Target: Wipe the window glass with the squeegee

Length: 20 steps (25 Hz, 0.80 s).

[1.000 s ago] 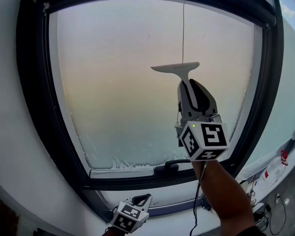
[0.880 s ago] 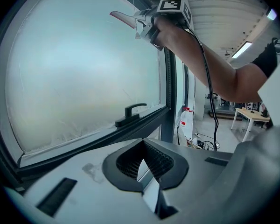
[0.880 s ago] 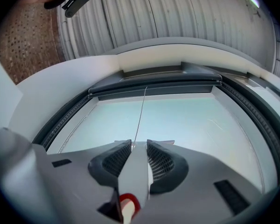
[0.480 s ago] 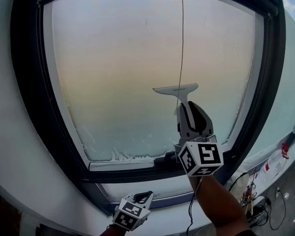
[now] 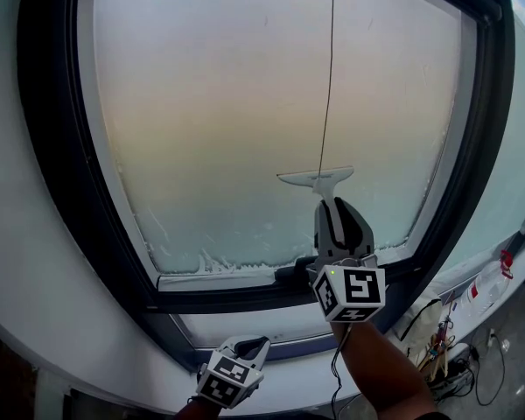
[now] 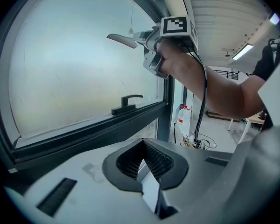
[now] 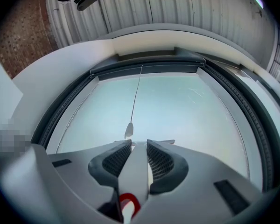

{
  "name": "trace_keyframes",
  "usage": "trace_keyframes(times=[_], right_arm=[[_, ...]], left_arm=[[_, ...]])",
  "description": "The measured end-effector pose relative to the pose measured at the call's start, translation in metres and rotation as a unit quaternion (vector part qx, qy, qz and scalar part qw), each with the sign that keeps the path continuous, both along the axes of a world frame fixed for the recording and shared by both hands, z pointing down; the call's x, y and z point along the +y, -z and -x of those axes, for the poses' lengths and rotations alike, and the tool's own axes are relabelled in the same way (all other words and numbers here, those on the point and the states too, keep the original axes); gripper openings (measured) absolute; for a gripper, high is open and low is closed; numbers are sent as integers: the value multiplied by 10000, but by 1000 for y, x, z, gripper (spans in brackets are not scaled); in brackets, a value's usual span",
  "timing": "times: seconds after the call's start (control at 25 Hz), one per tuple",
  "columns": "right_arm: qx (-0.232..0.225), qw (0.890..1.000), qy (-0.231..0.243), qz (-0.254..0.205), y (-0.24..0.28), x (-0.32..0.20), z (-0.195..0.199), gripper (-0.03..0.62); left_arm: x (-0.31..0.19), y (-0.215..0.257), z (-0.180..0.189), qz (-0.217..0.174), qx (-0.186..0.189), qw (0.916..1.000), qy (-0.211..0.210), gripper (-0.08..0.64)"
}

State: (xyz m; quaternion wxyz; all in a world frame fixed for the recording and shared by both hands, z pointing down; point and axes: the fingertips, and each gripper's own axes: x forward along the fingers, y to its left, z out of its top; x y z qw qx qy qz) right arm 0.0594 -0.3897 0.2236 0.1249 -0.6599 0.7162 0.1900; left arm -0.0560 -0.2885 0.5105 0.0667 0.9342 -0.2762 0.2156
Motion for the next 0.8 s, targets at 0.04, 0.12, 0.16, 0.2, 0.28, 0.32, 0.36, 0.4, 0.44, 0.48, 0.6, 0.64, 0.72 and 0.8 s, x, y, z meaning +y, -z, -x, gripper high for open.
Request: trace_keyframes(times=[0.04,0.12,0.16,0.2,0.28,0.32,0.36,0.4,0.44,0.48,0.6,0.64,0.72,0.8], right_arm=[[-18,10000,-12,65,-8,0,0,95],[-61,9997,-38,216,-26,-1,0,95],[-81,9995,-51,298,-36,-1,-1,95],[-101,9992,-63,384,-46,-1,-2,95],[-147,9983,-73,558,-66,-1,-2,95],[-167,9978,-72,644,-75,-1,-2,95],[-188,9972,-67,724,-83,-2,-2,95],[-210,9966,-60,799,-91,-2,-2,95],[-230,9959,-55,871,-98,-2,-2,95],[-244,9952,-52,942,-106,-2,-2,95],[-276,9928,-47,1167,-128,-2,-3,95],[-295,9918,-47,1242,-134,-3,-4,95],[-343,9897,-49,1392,-147,-4,-7,95],[-388,9874,-55,1533,-160,-4,-9,95]], left_arm=[[0,-2,2,11,-3,10000,13,0],[0,-3,4,26,3,10000,35,0],[1,-3,5,29,12,10000,43,0],[1,-3,6,26,23,10000,48,0],[2,-3,7,12,47,10000,56,0],[2,-3,8,8,60,10000,62,0],[2,-3,8,11,71,10000,69,0],[3,-4,8,22,79,9999,72,0],[4,-6,8,38,84,9999,71,0],[5,-8,8,57,87,9999,66,0],[7,-14,8,109,99,9999,69,0],[7,-14,10,117,78,9999,85,0],[7,-12,15,112,-75,9998,137,0],[7,-13,18,122,-141,9997,163,0]])
